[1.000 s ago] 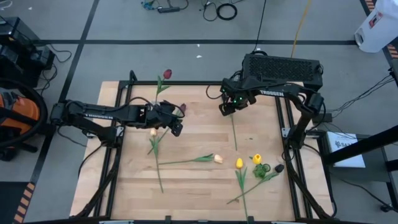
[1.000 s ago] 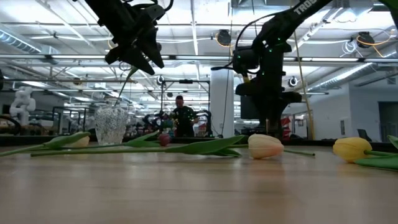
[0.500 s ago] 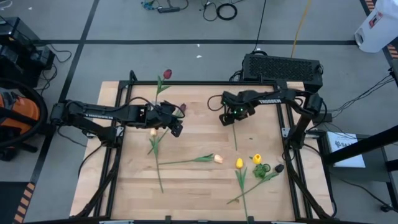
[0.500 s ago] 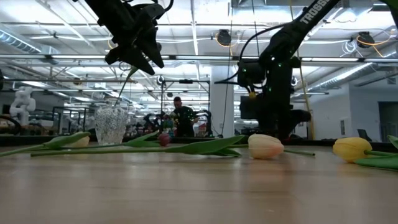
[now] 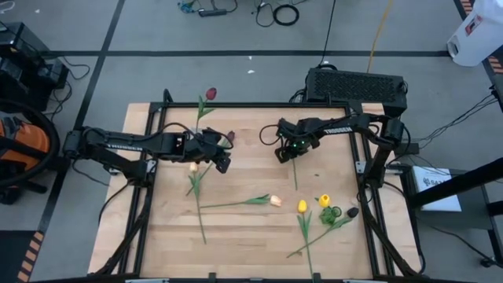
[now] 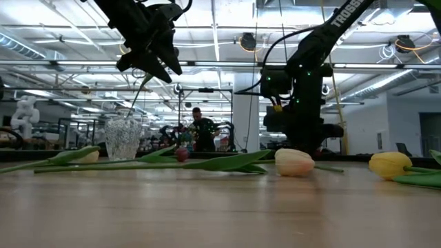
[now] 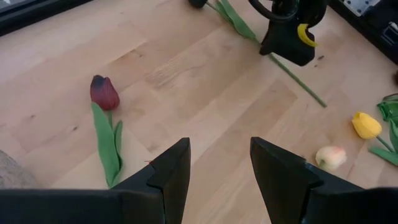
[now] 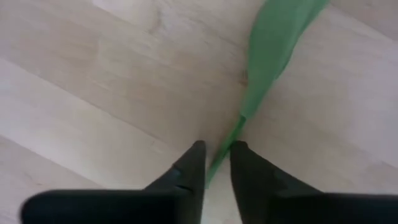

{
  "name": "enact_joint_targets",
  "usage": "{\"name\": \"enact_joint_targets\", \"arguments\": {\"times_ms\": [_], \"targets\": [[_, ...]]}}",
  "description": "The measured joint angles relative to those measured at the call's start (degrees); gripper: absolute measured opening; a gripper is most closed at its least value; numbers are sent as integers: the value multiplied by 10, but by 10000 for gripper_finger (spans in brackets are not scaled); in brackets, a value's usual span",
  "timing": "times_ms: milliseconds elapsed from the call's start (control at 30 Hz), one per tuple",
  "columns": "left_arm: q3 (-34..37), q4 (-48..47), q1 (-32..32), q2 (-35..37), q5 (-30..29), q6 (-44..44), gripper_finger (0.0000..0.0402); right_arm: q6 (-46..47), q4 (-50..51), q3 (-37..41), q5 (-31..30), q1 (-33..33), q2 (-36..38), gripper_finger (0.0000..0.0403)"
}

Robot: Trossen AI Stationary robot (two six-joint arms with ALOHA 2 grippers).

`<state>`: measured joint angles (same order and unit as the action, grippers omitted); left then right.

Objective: Sort flowers into vase by color
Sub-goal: Put the top black flower into the transparent vase

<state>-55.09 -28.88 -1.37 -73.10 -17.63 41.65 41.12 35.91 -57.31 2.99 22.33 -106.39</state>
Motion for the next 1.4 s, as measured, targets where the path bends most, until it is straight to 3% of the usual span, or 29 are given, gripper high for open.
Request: {"name": "enact_joint_targets", "arguments": {"times_ms": [167,367,600,700,1000,1067,1200,1400], "targets": [[0,6,0,0,6,0,176,-51,-1,-5,-2,3,14,7],[0,19,0,0,8,0,176,-78,32,-26,-17,11,52,2],[0,55,-8,0,8,-1,176,-80,26,-39,-56,11,166,1],[0,106,-10,0,8,-8,176,-92,14,-40,-66,9,229,1],[0,324,-14,0,6,-169,176,-175,-83,-40,-90,-10,404,0],[0,366,-17,0,7,-201,176,-194,-110,-40,-82,-15,437,0],[0,453,-25,0,42,-248,176,-235,-187,-41,-8,-26,471,0],[-1,556,-35,-16,117,-290,176,-263,-278,-42,45,-73,423,0]]}}
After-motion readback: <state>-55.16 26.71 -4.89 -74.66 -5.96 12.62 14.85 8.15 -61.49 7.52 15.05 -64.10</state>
